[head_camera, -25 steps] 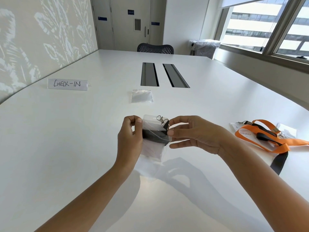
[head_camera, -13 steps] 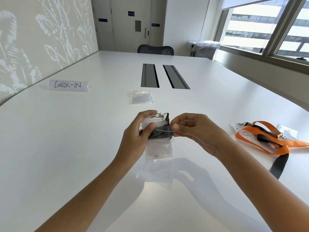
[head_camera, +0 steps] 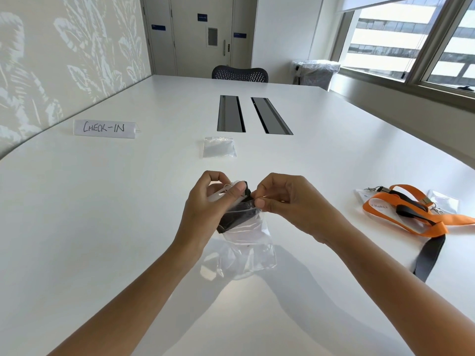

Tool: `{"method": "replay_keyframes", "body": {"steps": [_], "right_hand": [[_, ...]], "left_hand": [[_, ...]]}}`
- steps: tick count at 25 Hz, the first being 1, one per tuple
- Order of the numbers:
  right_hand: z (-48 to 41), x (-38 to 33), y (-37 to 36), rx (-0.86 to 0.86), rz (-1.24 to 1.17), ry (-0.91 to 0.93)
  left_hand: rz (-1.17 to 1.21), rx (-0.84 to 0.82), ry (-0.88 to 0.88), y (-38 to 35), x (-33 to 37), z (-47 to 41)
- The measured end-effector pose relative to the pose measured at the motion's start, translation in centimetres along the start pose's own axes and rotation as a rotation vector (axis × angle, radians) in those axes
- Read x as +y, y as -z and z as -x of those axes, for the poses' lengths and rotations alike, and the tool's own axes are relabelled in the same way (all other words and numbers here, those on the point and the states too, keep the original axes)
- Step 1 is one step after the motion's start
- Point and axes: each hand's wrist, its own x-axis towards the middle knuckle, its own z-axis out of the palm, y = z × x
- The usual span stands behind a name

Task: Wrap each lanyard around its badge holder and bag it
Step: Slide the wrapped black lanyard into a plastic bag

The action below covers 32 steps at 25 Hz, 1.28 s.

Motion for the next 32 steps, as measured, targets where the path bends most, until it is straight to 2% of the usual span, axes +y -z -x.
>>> {"method": "replay_keyframes", "body": {"steps": [7, 11, 15, 18, 22, 28, 32], "right_hand": [[0.0, -0.2, -0.1, 0.031, -0.026, 0.034], [0.0, -0.2, -0.2, 0.016, -0.056, 0.053], [0.0, -0.1, -0.6, 0.066, -0.032, 0.081], [0.0, 0.1, -1.0, 0.104, -0.035, -0.04], [0.2, 0.1, -0.6, -0.073, -0.235, -0.225], [0.1, 0.4, -0.2, -0.083, -0.429, -0.283], [0.0, 0.5, -0.1, -0.155, -0.445, -0.343]], "left_hand": [[-0.297, -0.093, -0.285, 0.8, 0.4, -0.5], [-0.34, -0.135, -0.268, 0.9, 0.6, -0.5], [-0.319, -0.081, -0.241, 0.6, 0.4, -0.2], [-0.317, -0.019, -0.227, 0.4, 0.3, -0.1], [-0.335, 0.053, -0.226, 0.3, 0.3, 0.1], [-0.362, 0.021, -0.209, 0.6, 0.4, 0.0], [-0.396, 0.054, -0.243, 0.6, 0.5, 0.0]]}}
